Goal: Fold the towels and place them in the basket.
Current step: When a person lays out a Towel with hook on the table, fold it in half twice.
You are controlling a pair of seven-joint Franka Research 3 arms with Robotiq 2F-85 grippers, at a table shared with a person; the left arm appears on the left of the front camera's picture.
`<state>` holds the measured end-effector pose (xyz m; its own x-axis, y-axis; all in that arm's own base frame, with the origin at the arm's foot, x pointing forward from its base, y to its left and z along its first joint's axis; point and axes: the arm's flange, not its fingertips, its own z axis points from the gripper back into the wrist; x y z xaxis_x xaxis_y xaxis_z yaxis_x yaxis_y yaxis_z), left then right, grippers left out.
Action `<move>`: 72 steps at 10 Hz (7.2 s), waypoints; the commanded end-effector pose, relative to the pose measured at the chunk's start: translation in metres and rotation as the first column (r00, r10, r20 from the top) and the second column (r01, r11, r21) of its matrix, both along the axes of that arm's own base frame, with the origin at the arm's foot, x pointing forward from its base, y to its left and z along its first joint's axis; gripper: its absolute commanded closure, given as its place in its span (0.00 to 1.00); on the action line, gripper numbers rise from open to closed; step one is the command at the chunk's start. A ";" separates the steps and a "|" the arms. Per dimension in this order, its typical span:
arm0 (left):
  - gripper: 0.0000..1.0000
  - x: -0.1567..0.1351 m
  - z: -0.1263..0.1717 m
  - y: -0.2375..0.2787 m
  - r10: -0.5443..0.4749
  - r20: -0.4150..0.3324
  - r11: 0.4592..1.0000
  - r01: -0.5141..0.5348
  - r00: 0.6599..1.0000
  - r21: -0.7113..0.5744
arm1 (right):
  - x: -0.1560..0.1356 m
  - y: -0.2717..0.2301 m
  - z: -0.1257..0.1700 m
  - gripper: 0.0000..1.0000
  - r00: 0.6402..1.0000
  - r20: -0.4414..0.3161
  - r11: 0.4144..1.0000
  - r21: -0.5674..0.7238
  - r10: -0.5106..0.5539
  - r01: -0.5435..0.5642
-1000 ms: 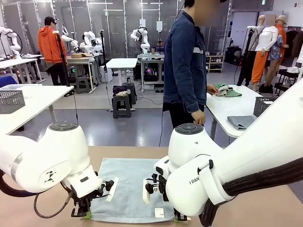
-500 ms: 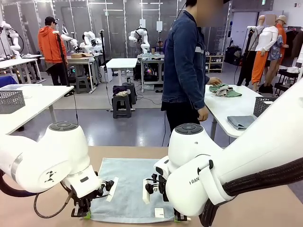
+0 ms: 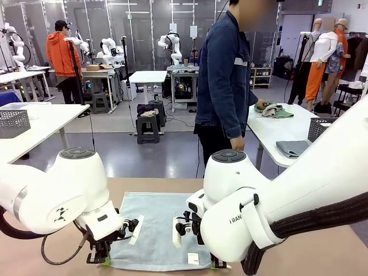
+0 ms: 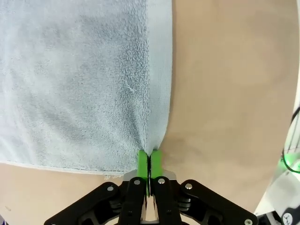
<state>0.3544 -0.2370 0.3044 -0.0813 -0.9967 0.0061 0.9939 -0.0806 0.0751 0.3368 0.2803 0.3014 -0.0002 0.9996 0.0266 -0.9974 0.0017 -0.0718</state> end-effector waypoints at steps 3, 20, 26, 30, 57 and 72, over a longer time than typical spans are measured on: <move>0.97 -0.014 0.053 -0.010 -0.024 0.076 1.000 0.023 0.997 0.018 | -0.008 0.019 0.057 0.95 0.997 0.047 0.998 -0.033 0.059 -0.057; 0.97 0.096 0.113 0.009 -0.010 0.104 0.999 0.014 0.995 -0.034 | 0.098 -0.002 0.126 0.95 0.988 -0.001 0.986 0.062 0.155 -0.155; 0.97 0.198 0.103 0.025 -0.023 0.065 0.998 0.027 0.998 -0.061 | 0.184 -0.024 0.112 0.95 0.993 0.054 0.992 0.057 0.107 -0.110; 0.97 0.232 0.078 0.028 0.004 0.026 0.998 -0.002 1.000 -0.066 | 0.214 -0.035 0.093 0.95 0.994 0.040 0.988 0.109 0.104 -0.108; 0.00 0.186 0.144 0.031 0.024 0.100 0.980 -0.004 0.995 -0.198 | 0.149 0.002 0.132 0.03 0.990 0.127 0.968 0.249 -0.054 0.021; 0.00 0.173 0.150 0.117 -0.075 0.178 0.880 0.149 0.981 -0.452 | 0.110 -0.047 0.147 0.03 0.215 -0.667 0.041 0.266 -0.713 0.963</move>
<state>0.5361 -0.1295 0.4576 -0.2016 -0.8911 0.4066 0.9611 -0.1000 0.2575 0.4540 0.2474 0.4573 0.9675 0.0244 0.2517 -0.1692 0.8022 0.5726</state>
